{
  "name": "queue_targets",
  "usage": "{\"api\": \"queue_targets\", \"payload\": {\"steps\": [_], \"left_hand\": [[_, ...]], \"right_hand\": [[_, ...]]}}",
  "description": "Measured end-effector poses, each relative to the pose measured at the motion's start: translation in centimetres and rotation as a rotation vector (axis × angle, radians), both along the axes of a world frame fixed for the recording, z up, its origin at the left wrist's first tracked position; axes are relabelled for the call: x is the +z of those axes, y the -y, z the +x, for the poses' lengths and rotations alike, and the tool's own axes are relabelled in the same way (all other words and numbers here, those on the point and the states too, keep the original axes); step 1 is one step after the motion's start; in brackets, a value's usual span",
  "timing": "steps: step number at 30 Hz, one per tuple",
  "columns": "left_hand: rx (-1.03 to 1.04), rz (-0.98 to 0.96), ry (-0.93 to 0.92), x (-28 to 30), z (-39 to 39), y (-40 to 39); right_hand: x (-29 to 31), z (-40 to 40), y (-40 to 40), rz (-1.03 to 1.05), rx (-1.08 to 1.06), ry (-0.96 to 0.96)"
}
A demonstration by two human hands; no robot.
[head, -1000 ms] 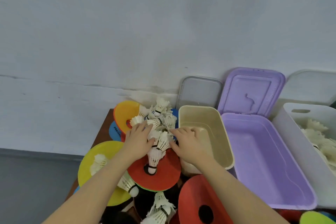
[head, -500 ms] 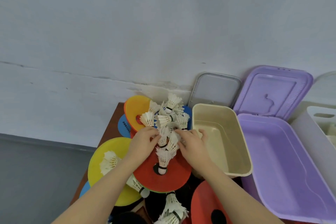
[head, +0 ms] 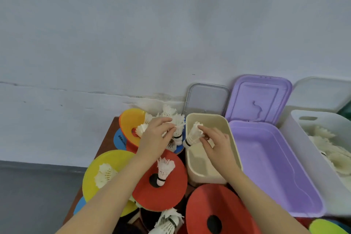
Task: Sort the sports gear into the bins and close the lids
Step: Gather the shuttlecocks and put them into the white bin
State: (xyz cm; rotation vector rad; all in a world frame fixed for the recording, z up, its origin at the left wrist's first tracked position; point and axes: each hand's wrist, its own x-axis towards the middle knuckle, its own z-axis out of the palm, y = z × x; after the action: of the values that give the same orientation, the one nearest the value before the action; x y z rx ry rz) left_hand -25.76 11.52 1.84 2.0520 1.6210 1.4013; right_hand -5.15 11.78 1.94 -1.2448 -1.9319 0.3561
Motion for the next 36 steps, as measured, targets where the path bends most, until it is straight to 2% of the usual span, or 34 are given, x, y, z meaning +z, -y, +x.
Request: {"api": "queue_targets", "payload": {"steps": [4,8,13,22,26,31,34,36], "left_hand": [[-0.093,0.081,-0.053,1.4,4.6,-1.2],[-0.118,0.148,-0.025,2.6,11.2,-2.4],[-0.182,0.125,0.006,3.6,21.7,-3.3],[-0.274,0.120,0.035,4.3,40.2,-4.4],[-0.261,0.140,-0.056,4.5,45.5,-6.5],[-0.142,0.137,-0.177,3.2,49.2,-10.2],[-0.086,0.017,-0.301,1.5,49.8,-12.2],[-0.092,-0.173,-0.516,0.3,49.6,-13.0]], "right_hand": [[0.9,5.0,-0.7,0.100,-0.045,-0.012],[1.8,11.8,-0.4,0.133,-0.103,-0.026],[2.9,21.9,-0.6,0.174,-0.160,-0.042],[2.4,39.2,-1.8,0.192,-0.383,0.073],[2.5,44.7,-3.6,0.081,-0.465,0.041],[2.0,48.3,-7.2,0.064,-0.510,0.141],[1.0,48.6,-9.3,0.033,-0.460,0.194],[0.0,48.4,-10.3,-0.054,-0.399,0.221]]}}
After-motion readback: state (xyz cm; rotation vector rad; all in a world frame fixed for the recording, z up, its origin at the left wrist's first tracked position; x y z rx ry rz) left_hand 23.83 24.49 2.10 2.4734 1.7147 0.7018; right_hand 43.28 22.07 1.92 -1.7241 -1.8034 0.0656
